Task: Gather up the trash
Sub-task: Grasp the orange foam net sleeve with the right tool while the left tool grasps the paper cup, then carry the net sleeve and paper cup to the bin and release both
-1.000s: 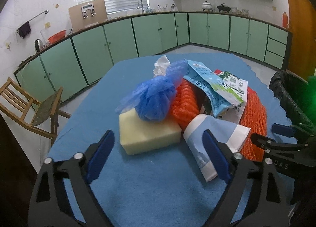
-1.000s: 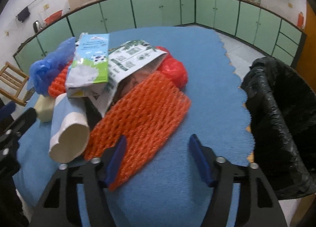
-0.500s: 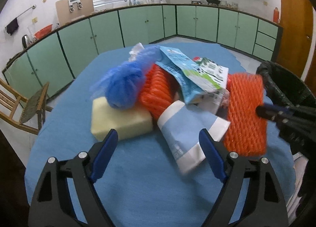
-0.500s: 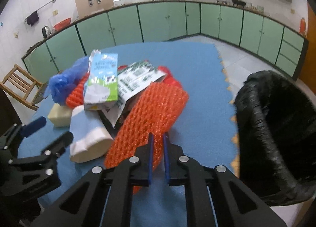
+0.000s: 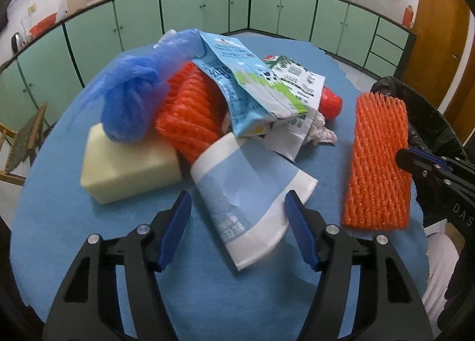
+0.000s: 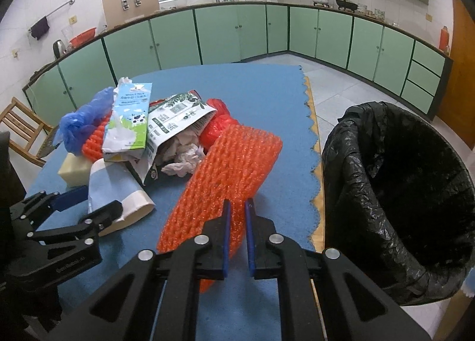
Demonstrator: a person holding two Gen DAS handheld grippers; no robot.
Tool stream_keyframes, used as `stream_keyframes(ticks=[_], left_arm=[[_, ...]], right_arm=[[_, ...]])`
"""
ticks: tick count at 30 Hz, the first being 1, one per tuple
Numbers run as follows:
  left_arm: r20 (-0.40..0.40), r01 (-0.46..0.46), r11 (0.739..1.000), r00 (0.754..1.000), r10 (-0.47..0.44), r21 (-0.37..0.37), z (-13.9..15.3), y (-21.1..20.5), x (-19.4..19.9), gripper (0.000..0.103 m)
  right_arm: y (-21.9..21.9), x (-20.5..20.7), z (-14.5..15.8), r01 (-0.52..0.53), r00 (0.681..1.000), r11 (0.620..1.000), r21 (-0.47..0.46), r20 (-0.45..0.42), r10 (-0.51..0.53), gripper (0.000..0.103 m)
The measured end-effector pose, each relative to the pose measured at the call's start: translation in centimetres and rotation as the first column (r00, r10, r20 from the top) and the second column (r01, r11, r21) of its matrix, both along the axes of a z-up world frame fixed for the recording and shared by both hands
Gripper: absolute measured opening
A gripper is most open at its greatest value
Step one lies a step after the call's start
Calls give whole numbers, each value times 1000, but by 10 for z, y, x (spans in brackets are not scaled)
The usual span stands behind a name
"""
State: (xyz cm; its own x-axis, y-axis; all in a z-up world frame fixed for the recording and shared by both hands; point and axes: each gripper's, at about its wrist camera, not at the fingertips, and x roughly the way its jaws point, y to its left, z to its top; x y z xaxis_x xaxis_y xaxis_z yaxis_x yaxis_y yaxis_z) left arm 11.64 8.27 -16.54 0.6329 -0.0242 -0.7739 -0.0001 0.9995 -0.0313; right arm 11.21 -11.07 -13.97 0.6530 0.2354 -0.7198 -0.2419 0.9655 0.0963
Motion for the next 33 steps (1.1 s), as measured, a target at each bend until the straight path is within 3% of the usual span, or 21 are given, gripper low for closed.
stream_keyframes(ticks=[8,14,25,33], left_arm=[[33,-14,998,999,16,-62,5,6,-5,35],[76,7,999,997,-4,-40,19,-2,-20,27],[141,30,999,990,-24,-37,50,-10,-48,25],[209,72,996,976,-60,-50,81,-26,-47,24]], right_arm=[[0,0,4,-3,1000,1000,-1,7,3,9],[2,-4,15,-10,999,1000,1,34,10,9],[-7,-20,46,8,994,1000,13,105,-9,9],[-29,-28,71,41,988,998,49,146,-48,9]])
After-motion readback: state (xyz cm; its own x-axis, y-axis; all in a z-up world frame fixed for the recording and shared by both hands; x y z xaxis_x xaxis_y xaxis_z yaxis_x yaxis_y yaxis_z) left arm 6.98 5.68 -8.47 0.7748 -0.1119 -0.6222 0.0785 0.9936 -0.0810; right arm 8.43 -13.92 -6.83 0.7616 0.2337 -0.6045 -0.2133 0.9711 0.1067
